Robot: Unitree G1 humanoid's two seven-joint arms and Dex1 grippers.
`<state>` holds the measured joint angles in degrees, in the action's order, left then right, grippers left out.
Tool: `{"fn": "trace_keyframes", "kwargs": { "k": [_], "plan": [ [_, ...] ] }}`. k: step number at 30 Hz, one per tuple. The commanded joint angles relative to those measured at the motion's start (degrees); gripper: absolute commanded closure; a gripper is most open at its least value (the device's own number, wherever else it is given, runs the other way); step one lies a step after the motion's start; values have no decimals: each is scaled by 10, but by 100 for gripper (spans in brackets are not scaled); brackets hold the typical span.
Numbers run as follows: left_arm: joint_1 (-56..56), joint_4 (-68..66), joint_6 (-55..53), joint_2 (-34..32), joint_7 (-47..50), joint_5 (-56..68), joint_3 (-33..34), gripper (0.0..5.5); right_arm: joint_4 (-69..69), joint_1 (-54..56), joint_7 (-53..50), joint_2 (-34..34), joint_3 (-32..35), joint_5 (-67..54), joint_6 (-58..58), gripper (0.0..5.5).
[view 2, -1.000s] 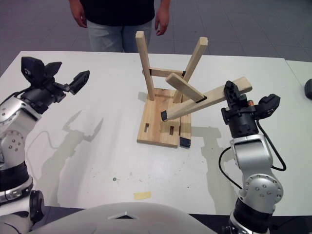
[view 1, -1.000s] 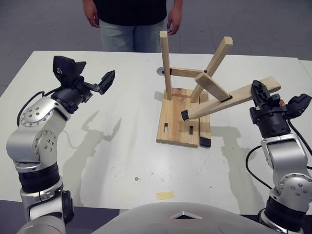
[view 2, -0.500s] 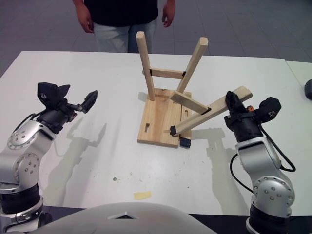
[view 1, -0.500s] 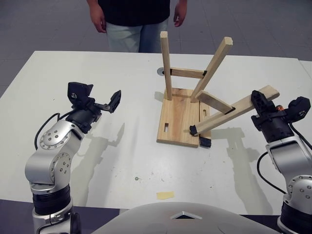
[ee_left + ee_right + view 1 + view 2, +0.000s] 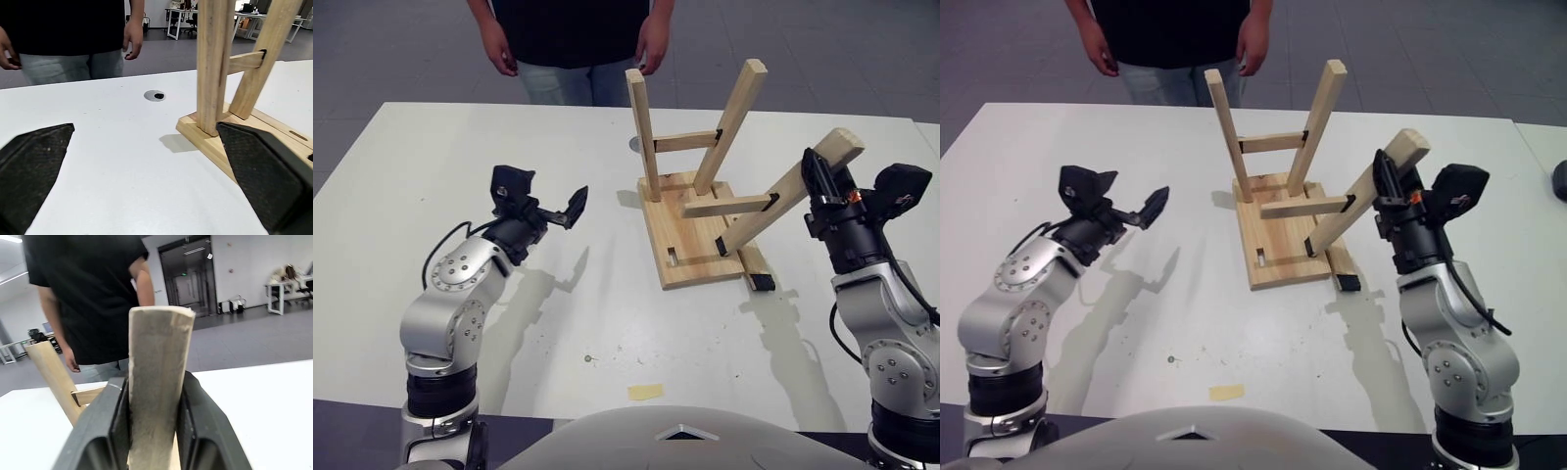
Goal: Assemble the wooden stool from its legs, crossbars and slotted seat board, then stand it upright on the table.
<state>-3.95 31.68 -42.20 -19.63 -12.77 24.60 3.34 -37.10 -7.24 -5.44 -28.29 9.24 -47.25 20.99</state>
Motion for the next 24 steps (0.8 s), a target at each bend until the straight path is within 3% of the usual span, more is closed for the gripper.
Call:
{"fn": "trace_keyframes", "kwargs": {
  "k": [1,12,24],
  "plan": [
    [8,-1,9,-1,-5,-16,-19,10,69,-53,29,10,-27,73,15,448],
    [-5,-19,13,-7,-13,-28,-13,10,63,-220,99,7,-90,197,-58,447],
    [-33,-55,37,-11,-27,-48,-25,10,-17,-20,14,45,-145,194,22,446]
  ]
}}
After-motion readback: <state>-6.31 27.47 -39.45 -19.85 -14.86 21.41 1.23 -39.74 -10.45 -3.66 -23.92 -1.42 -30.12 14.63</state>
